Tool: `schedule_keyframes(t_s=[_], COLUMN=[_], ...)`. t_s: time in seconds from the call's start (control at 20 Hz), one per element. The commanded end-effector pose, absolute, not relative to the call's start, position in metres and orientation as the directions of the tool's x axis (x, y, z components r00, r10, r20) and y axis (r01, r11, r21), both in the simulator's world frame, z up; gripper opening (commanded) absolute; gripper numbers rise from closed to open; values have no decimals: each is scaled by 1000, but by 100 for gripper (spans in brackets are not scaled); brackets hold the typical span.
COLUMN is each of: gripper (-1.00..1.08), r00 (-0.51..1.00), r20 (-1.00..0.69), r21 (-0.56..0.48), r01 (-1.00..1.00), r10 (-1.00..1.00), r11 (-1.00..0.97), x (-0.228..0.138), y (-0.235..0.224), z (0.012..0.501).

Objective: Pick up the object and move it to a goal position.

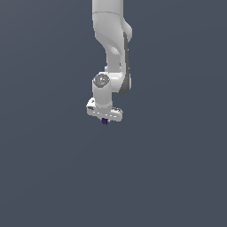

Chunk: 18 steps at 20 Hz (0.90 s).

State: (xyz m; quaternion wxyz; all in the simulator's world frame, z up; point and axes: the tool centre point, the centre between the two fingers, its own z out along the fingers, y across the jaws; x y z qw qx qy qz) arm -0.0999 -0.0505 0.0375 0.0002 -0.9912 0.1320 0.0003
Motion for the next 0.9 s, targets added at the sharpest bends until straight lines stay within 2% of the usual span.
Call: schedule_keyframes(t_s=[0.0, 0.45, 0.85], gripper=[-100, -100, -100], r00=[965, 965, 965], r20=[0, 0, 0], r21=[0, 0, 0], r01=[-263, -263, -263], r10=[-263, -263, -263], r11=[-965, -965, -965], x=[-103, -110, -111], y=[-79, -157, -181], z=[43, 57, 61])
